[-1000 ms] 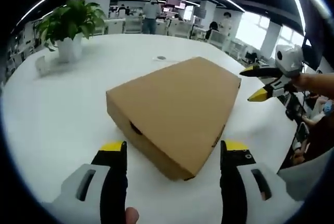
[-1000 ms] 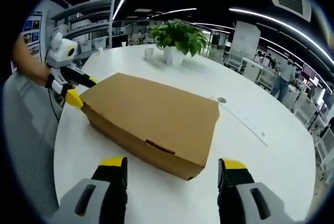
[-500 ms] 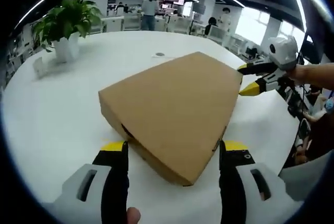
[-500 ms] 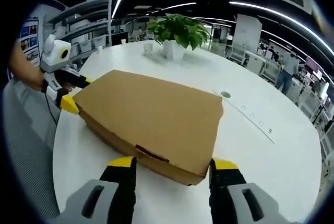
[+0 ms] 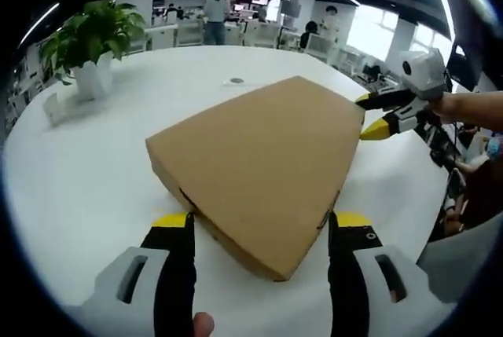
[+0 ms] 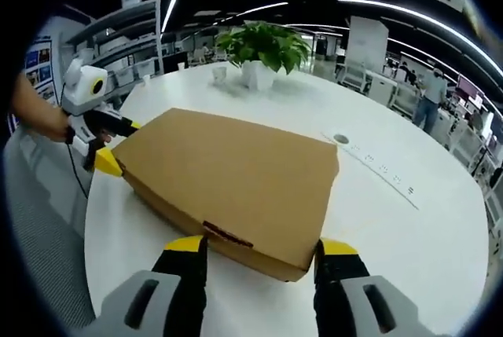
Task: Operate the shoe box by opening the lid, removing the specified soft item, and placing it in the target area until the item is outside and the box remains undamaged.
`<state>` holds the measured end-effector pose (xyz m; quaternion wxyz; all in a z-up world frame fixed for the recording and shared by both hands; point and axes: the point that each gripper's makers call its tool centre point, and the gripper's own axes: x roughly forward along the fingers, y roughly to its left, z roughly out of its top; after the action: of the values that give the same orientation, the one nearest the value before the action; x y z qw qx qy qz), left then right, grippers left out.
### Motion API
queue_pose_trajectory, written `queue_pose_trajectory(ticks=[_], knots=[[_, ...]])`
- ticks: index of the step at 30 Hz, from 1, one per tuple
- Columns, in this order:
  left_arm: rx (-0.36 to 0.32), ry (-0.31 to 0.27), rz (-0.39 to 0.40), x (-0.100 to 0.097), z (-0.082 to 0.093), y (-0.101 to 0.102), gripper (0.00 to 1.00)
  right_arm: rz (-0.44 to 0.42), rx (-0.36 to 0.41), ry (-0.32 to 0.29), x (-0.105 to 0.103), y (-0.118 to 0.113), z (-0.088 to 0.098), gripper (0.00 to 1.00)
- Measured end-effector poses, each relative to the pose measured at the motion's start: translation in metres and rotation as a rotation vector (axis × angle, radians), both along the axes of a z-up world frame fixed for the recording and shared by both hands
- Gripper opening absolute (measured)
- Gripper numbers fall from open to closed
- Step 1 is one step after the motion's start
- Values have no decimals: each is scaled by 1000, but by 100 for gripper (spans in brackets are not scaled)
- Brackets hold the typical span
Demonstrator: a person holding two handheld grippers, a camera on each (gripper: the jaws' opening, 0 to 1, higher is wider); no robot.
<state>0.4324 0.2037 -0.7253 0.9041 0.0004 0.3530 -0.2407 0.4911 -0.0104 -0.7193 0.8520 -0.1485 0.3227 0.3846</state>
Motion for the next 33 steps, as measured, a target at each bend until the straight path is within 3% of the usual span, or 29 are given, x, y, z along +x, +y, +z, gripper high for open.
queue_pose_trajectory(ticks=[17,33], knots=[[34,31,-178,5,-1,37,66,-163,26,3,-35,29,1,48],[55,11,-189,7,-2,65,59,-259,56,-8,-58,54,1,44]])
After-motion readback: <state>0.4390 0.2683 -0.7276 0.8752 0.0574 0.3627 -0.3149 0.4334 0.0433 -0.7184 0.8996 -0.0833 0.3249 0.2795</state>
